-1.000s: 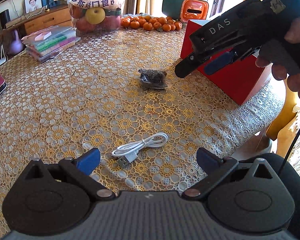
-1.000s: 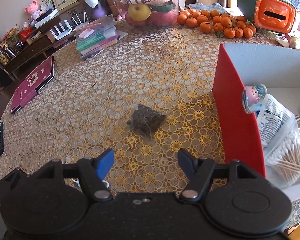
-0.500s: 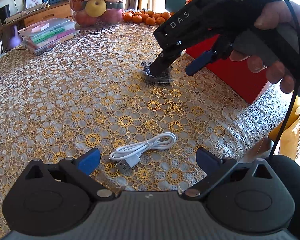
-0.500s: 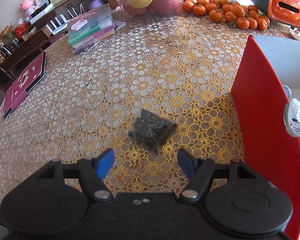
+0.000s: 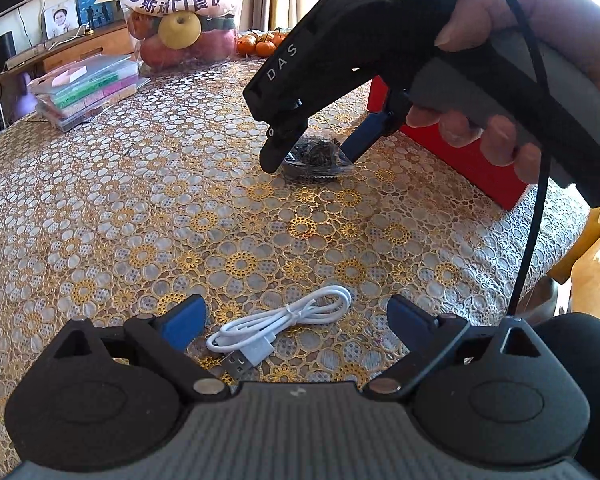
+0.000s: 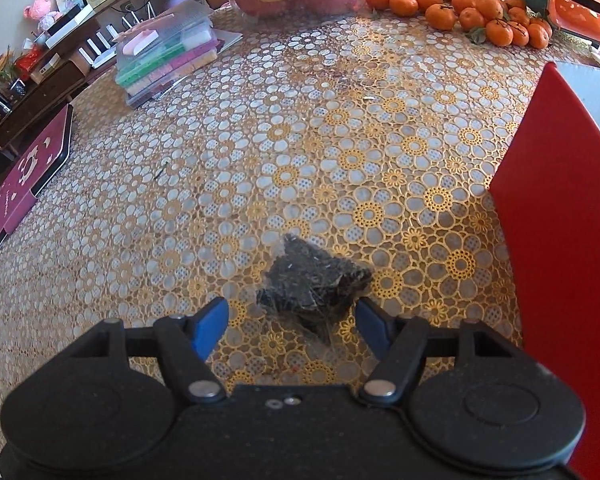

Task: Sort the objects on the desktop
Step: 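Lower the right tool onto the dark crumpled bag while the left tool approaches the white cable, then grasp the dark crumpled bag with the right tool while the left tool grasps the white USB cable, then carry the white cable with the left tool while the right tool carries the dark bag toward the shoebox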

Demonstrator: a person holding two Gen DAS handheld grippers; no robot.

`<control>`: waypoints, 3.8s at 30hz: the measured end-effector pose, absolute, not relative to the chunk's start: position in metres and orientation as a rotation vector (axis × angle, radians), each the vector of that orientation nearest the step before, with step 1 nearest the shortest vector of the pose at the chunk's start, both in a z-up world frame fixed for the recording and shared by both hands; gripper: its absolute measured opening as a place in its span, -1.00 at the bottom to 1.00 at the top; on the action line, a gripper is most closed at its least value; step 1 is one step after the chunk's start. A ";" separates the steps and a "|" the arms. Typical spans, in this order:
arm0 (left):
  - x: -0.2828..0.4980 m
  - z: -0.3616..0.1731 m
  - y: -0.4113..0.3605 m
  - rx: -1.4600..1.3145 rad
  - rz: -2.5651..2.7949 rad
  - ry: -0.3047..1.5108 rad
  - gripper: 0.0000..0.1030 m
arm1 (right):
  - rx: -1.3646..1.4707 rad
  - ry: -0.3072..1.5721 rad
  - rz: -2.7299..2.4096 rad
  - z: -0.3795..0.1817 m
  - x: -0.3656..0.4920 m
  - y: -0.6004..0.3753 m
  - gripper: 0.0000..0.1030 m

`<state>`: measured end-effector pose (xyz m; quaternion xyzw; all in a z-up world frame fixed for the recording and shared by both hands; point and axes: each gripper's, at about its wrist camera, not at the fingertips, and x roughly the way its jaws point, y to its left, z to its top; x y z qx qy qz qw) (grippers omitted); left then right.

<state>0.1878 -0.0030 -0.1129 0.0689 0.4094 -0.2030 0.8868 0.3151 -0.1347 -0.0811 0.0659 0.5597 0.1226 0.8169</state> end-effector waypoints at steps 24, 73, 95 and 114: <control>0.181 -0.111 0.000 0.154 -0.343 0.805 0.29 | 0.100 1.159 0.245 -0.079 0.311 -0.137 -0.24; 0.183 -0.079 0.017 -0.001 -0.263 0.807 -0.83 | 0.056 1.110 0.340 -0.031 0.256 -0.178 -0.41; 0.169 -0.084 0.032 -0.014 -0.366 0.886 -0.80 | 0.069 1.090 0.342 -0.013 0.233 -0.193 -0.41; 0.191 -0.104 0.012 0.014 -0.332 0.886 0.21 | 0.073 1.120 0.337 -0.030 0.239 -0.195 -0.41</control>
